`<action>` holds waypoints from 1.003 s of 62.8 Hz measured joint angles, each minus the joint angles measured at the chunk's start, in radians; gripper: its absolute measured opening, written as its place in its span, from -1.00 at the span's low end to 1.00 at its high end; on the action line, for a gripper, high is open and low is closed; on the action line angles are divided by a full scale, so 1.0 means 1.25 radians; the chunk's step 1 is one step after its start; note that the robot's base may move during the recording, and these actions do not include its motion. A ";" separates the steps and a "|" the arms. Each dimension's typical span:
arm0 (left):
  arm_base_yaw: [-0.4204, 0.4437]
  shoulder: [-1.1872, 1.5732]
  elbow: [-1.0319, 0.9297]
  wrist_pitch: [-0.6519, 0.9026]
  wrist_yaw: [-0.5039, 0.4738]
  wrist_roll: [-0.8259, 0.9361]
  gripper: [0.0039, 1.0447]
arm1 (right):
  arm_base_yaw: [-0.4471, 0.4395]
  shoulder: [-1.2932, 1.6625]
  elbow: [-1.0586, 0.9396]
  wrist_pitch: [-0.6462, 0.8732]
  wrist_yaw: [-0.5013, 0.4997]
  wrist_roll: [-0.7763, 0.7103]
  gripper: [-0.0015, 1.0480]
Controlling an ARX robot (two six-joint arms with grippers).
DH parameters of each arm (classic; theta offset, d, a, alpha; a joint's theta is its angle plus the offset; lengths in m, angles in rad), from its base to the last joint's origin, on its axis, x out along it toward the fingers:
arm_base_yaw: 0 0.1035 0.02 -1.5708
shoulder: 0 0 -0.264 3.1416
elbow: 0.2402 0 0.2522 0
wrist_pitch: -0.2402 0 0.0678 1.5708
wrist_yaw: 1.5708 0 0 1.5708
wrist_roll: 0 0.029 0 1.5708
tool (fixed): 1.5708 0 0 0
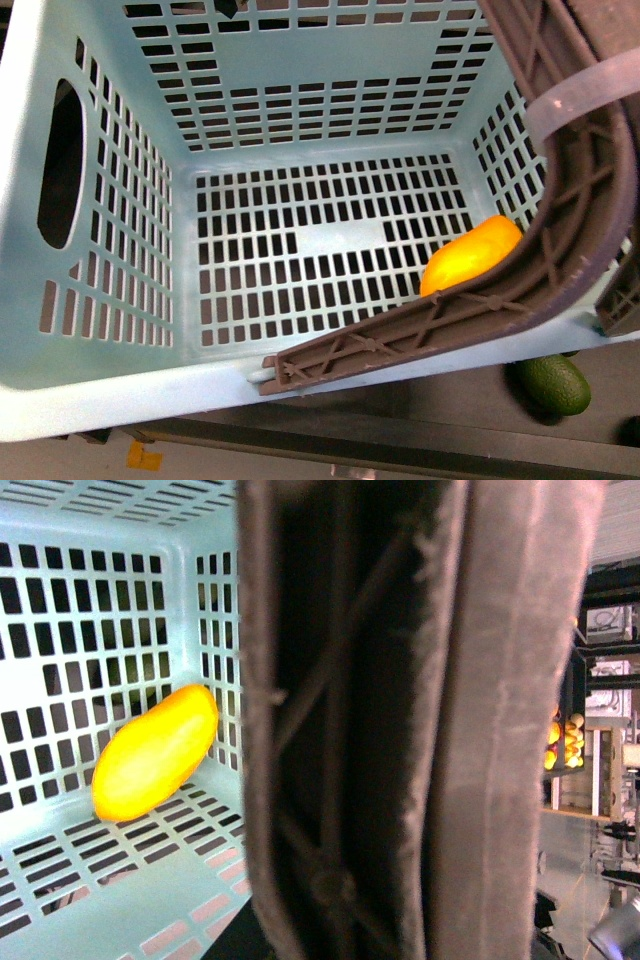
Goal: Pick mango and avocado into basket
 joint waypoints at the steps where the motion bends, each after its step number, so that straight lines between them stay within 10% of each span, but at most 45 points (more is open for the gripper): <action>1: 0.000 0.000 0.000 0.000 0.000 0.000 -0.74 | -0.024 0.002 0.006 -0.027 -0.008 0.003 0.83; 30: 0.004 0.000 0.000 0.000 -0.015 0.004 -0.74 | -0.498 0.458 0.079 0.309 -0.360 -0.342 0.83; 63: 0.003 0.000 0.000 0.000 -0.015 0.003 -0.74 | -0.463 1.093 0.476 0.318 -0.447 -0.602 0.83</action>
